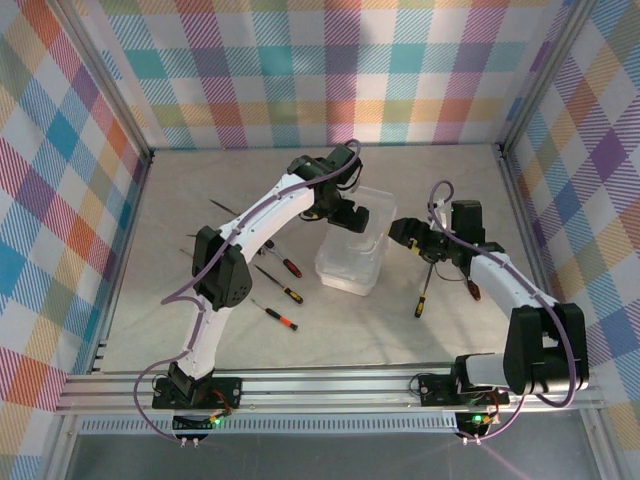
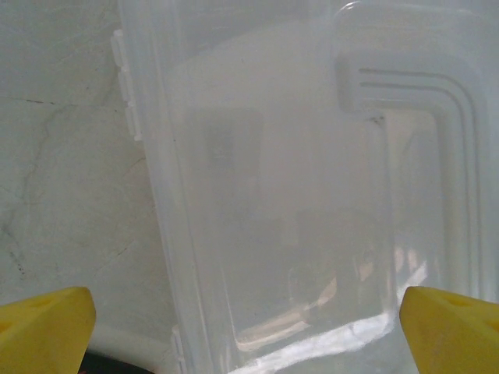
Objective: Pack the tool kit
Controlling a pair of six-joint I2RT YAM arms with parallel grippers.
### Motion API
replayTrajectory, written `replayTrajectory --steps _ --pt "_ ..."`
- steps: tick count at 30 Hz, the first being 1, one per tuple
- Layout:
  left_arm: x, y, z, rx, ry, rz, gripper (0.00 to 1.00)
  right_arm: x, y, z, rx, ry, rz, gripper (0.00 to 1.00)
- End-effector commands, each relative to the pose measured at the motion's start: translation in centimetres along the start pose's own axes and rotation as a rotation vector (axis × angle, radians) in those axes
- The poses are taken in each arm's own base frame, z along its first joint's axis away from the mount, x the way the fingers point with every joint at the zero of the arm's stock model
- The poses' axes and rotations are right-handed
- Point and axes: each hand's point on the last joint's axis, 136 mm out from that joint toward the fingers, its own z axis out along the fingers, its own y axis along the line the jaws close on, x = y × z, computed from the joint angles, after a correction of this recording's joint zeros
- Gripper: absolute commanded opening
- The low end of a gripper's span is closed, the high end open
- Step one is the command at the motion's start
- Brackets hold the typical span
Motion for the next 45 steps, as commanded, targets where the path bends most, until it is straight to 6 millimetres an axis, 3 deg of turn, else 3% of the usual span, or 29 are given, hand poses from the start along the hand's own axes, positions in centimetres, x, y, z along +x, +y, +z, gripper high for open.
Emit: replayTrajectory --steps 1,11,20,28,38,45 --pt "-0.6 -0.4 -3.4 -0.001 -0.055 0.02 1.0 0.1 -0.2 -0.7 0.026 -0.013 -0.019 0.91" --pt "-0.5 -0.9 -2.4 0.012 -0.034 0.021 1.0 -0.1 -0.8 -1.3 0.054 -0.029 -0.03 0.96" --pt "0.7 -2.0 1.0 0.061 0.054 0.048 1.0 -0.2 -1.4 -1.1 0.031 -0.016 0.005 0.98" --pt "1.7 -0.4 4.0 -0.011 0.105 0.016 0.99 0.2 -1.5 -0.2 -0.01 0.01 0.034 0.97" --pt "3.8 1.9 4.7 0.127 0.116 -0.099 0.74 0.7 0.9 1.7 -0.283 0.074 0.094 0.97" --pt "4.9 2.9 4.9 0.182 0.12 -0.129 0.69 1.4 1.7 3.1 -0.382 0.136 0.122 0.97"
